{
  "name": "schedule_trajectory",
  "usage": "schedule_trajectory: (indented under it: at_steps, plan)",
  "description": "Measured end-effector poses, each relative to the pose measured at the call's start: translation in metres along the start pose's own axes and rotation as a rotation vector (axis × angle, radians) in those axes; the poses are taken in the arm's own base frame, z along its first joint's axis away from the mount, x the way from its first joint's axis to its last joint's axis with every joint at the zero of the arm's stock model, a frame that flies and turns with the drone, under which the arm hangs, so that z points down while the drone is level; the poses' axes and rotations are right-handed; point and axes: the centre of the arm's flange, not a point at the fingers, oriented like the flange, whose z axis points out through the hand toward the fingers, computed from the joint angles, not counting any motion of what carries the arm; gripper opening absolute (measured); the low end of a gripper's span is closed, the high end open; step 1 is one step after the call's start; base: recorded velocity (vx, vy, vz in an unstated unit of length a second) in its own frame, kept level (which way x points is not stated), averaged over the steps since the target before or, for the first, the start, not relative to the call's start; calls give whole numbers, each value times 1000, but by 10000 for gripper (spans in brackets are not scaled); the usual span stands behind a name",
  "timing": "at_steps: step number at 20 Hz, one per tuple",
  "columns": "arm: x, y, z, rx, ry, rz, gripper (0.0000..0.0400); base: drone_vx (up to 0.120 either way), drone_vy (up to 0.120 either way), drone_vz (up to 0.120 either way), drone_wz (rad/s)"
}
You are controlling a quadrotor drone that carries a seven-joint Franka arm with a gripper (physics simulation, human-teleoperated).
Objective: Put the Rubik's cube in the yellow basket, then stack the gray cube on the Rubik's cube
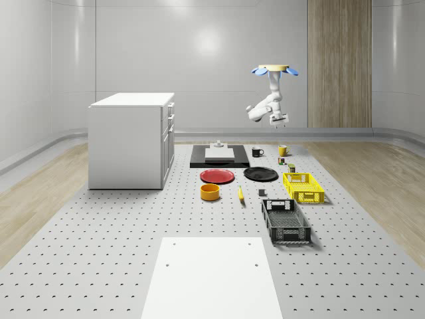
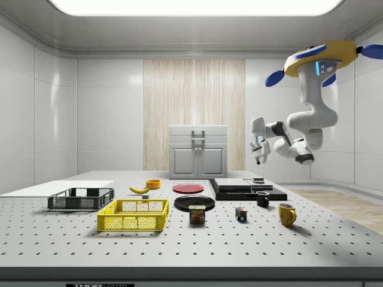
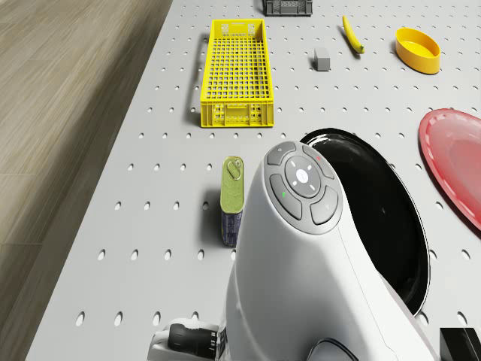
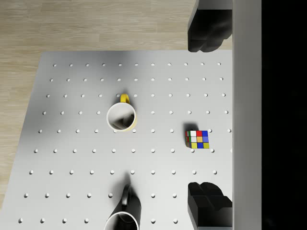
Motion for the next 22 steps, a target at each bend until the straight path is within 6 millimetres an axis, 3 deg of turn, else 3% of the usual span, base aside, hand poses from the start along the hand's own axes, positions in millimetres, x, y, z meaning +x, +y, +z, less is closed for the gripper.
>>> schedule_trajectory:
  at_steps: [4,7,15,22]
  plan:
    - [-6,-6,0,-57,60,-2,400,120,-120,-120,0]
    - [-8,-8,0,-79,84,-3,400,120,0,-93,0]
    - [-11,-10,1,-103,109,-3,400,0,0,-120,0]
    - [-11,-11,1,-108,115,-4,400,91,11,-120,0]
